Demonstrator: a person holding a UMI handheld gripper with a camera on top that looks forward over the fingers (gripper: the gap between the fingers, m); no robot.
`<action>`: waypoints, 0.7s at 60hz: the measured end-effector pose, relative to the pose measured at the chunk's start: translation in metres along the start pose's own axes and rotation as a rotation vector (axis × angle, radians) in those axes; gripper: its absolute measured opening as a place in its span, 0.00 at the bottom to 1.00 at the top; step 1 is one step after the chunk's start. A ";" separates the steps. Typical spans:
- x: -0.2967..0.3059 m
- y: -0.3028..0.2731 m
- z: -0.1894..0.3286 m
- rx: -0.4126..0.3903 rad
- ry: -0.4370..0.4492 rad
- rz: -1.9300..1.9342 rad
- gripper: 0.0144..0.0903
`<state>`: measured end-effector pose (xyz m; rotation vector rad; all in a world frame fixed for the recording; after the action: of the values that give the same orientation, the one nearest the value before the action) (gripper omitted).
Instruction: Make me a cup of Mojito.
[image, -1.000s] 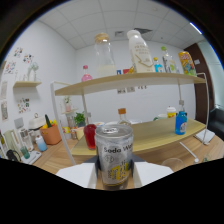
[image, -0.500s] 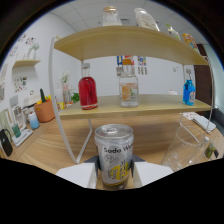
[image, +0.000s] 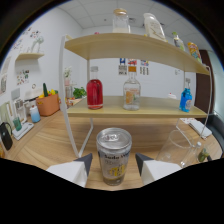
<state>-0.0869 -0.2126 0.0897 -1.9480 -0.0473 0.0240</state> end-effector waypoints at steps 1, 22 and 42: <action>0.001 -0.002 -0.003 -0.004 0.008 -0.005 0.93; 0.008 -0.045 -0.104 -0.088 -0.004 -0.019 0.94; 0.077 -0.012 -0.153 -0.192 0.039 -0.008 0.94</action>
<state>-0.0047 -0.3467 0.1580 -2.1394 -0.0329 -0.0243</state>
